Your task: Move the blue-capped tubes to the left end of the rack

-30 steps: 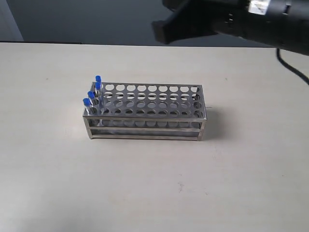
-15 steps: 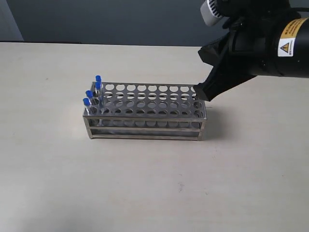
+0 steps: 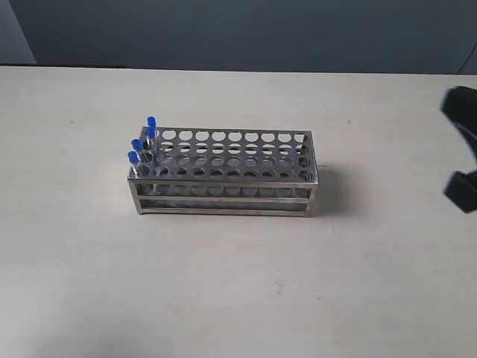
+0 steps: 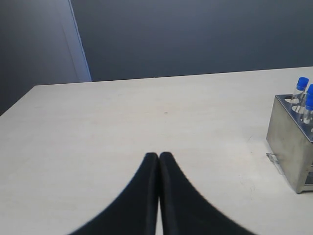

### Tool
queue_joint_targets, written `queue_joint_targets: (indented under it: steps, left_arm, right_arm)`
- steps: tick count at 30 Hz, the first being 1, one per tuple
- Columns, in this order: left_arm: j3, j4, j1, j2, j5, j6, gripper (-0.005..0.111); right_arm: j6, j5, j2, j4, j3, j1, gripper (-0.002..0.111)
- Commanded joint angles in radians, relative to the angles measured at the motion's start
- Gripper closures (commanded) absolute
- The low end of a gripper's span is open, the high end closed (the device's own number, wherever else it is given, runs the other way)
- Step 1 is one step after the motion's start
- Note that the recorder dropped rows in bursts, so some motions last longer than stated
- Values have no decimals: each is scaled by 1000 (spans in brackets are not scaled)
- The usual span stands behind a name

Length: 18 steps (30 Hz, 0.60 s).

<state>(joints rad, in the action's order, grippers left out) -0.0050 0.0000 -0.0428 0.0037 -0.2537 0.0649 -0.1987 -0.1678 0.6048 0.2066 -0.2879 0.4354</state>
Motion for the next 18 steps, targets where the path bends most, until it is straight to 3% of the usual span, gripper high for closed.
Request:
queue_joint_targets:
  steps: [1,10,13,18]
  left_arm:
    - [5,0,6,-4,14,-4,106]
    - [5,0,6,-4,14,-4,106]
    - [5,0,6,-4,14,-4,106]
    - [5,0,6,-4,14,-4,106]
  right_arm:
    - [-36,105,-250,12,108,-216,108]
    - [-36,602,-569,-32,126,-606,108]
    - [-36,618,-605,-40,143,-674,108]
    - [2,590,-605,-40,184,-703,108]
